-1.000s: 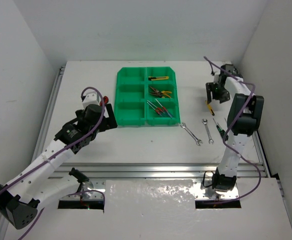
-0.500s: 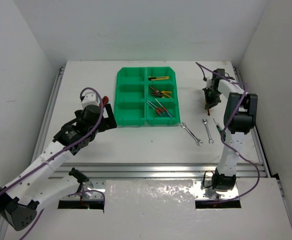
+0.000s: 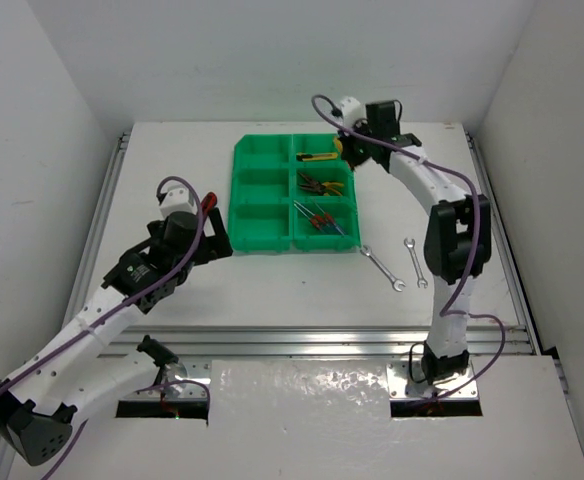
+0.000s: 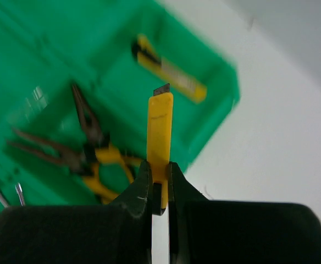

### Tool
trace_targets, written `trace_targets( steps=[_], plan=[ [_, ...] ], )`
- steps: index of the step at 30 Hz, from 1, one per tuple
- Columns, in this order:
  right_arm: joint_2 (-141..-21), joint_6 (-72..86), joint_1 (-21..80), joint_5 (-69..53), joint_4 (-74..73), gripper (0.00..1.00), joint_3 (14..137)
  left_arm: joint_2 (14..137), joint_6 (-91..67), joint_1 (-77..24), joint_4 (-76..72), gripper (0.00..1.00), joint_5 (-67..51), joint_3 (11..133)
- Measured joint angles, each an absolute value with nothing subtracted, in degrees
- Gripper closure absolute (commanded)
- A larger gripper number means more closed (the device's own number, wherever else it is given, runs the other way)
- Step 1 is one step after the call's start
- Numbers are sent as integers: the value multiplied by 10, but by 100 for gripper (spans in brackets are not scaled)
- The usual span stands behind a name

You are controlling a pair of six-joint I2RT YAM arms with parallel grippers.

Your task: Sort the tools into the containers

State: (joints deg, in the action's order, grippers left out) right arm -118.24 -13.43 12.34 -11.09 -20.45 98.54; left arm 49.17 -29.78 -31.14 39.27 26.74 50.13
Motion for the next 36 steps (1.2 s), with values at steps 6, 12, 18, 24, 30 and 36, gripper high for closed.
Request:
trace_targets(
  steps=[6, 12, 18, 24, 30, 36],
  plan=[
    [-1262, -177, 136, -175, -86, 99, 1114, 490, -298, -311, 388, 0, 267, 498],
    [-1378, -185, 123, -224, -46, 75, 1177, 491, -297, -311, 387, 0, 262, 497],
    [-1421, -177, 124, -240, -53, 2, 1195, 507, -296, -310, 385, 0, 263, 498],
    [-1358, -127, 128, -190, -93, 1, 1182, 608, -285, -299, 390, 0, 276, 556],
    [-1064, -11, 129, -160, -174, 1, 1030, 781, -183, -114, 343, 0, 166, 729],
    [-788, 55, 131, -222, -149, 1, 752, 1001, -90, -24, 352, 3, 86, 868]
  ],
)
